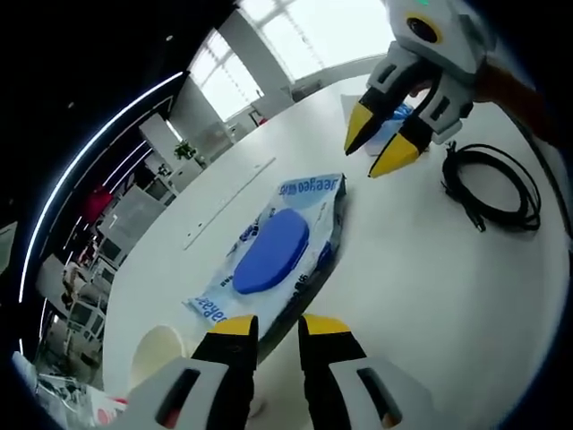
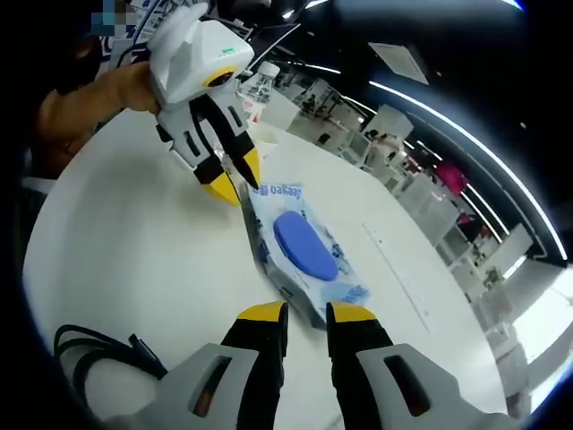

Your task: Arrange the tabletop items into an orderly group along one side of the table until the central work area is clear of visible clutter.

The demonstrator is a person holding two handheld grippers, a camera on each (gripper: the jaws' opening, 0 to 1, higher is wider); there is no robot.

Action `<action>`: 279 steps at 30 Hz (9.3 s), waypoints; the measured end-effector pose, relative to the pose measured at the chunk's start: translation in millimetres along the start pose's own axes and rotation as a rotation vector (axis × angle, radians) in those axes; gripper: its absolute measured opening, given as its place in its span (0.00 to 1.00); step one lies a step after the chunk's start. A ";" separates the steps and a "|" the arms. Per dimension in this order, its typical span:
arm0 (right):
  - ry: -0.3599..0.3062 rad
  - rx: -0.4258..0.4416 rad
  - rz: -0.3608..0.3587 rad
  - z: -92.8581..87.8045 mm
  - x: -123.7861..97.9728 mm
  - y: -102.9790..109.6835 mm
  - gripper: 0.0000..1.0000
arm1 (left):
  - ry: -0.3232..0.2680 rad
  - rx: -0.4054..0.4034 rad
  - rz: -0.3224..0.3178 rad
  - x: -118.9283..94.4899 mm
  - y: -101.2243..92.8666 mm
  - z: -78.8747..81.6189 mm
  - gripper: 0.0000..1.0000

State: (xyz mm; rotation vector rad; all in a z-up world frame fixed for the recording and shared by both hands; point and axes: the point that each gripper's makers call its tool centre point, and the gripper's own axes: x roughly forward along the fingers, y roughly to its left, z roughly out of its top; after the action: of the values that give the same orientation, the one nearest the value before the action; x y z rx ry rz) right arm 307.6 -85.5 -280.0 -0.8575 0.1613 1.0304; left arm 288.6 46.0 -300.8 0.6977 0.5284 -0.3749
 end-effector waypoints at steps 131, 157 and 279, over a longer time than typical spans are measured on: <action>-0.084 -0.180 -0.272 29.8 -59.9 -43.2 0.00 | -0.198 0.103 0.048 -42.5 -7.1 86.6 0.00; -0.057 -0.174 -0.243 11.7 -65.9 -7.8 0.00 | -0.142 0.219 0.038 -33.6 -34.9 67.7 0.00; -0.171 0.224 -0.309 5.8 -116.8 -37.9 0.86 | -0.311 0.044 0.119 -73.6 -33.5 90.9 0.97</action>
State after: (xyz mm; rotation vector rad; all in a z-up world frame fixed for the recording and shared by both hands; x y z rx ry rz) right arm 274.2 -170.2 -197.4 -0.5660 -0.0025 0.7738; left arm 242.9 -29.3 -216.9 0.6947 0.1837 -0.3755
